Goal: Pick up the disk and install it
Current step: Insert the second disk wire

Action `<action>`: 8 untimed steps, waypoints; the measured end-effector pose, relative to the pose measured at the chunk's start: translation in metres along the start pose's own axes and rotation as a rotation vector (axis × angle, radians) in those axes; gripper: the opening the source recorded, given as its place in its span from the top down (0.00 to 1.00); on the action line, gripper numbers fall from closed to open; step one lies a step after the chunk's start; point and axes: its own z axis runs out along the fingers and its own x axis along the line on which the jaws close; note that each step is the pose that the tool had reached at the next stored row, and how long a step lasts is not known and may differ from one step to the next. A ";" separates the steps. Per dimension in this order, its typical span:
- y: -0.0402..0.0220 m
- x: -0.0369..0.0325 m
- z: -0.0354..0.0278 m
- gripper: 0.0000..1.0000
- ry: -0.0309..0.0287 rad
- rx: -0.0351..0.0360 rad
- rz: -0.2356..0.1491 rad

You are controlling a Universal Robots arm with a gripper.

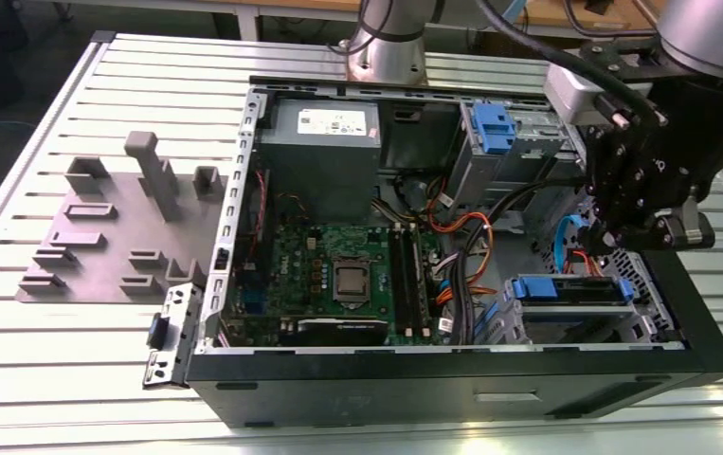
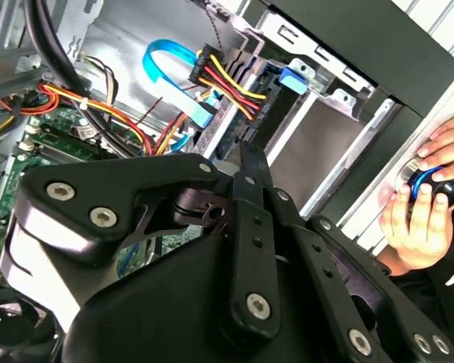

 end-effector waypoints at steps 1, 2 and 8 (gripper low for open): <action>0.0000 -0.0013 -0.0002 0.89 0.0001 -0.0034 0.000; 0.0000 -0.0026 -0.0003 0.89 0.0000 -0.0059 0.000; -0.0011 -0.0122 -0.0009 0.89 -0.0001 -0.0142 -0.001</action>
